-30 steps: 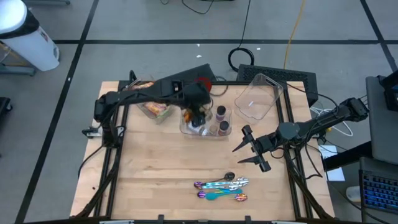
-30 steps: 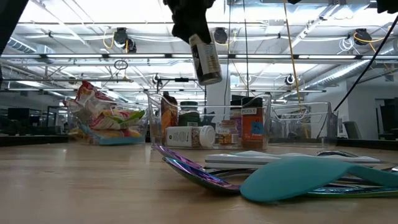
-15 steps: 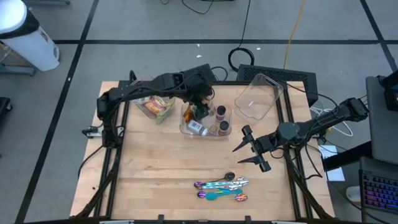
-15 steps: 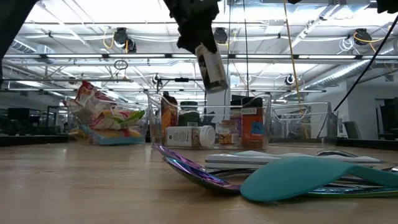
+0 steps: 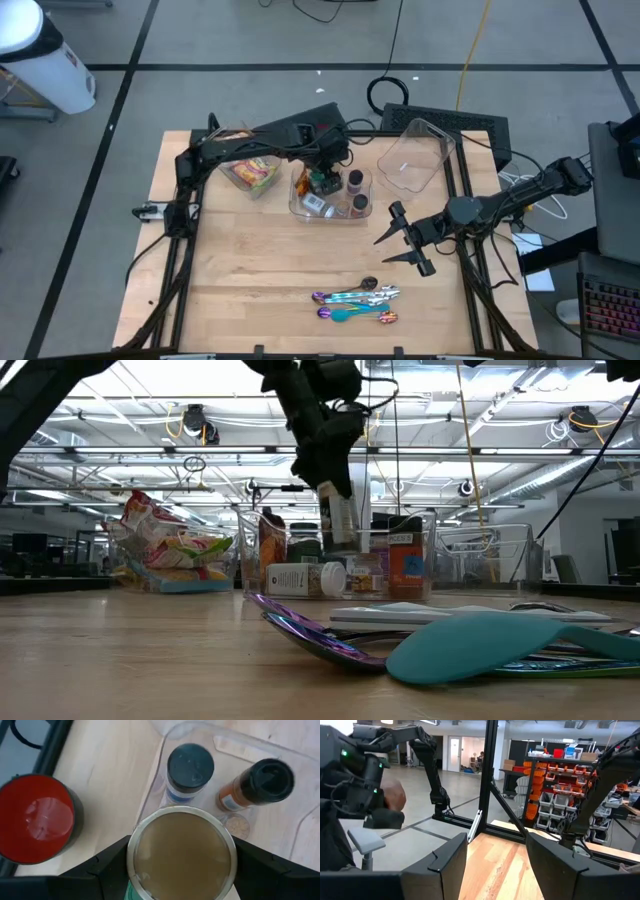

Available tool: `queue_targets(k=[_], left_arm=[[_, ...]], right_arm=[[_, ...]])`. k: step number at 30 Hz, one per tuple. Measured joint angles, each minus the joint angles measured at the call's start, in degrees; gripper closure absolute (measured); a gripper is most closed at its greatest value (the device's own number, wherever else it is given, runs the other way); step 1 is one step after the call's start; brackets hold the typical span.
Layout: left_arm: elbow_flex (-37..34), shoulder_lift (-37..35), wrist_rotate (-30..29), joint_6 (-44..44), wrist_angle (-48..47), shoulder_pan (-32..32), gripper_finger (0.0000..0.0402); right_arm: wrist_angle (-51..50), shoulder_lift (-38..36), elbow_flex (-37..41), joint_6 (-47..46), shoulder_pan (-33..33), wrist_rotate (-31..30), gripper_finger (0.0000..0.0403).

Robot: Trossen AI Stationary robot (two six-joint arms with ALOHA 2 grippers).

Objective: Pick & Place Food Item
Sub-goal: Put the gold seasoning bottle into the center transparent bin

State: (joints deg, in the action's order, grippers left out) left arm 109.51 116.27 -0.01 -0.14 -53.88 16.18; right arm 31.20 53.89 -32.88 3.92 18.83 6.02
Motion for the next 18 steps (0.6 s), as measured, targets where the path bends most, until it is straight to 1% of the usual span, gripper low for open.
queue_targets(k=[18], left_arm=[[0.0,6.3,0.7,-0.2,1.1,0.0,0.0120]], right_arm=[[-0.1,0.0,0.0,0.0,0.0,0.0,0.0206]])
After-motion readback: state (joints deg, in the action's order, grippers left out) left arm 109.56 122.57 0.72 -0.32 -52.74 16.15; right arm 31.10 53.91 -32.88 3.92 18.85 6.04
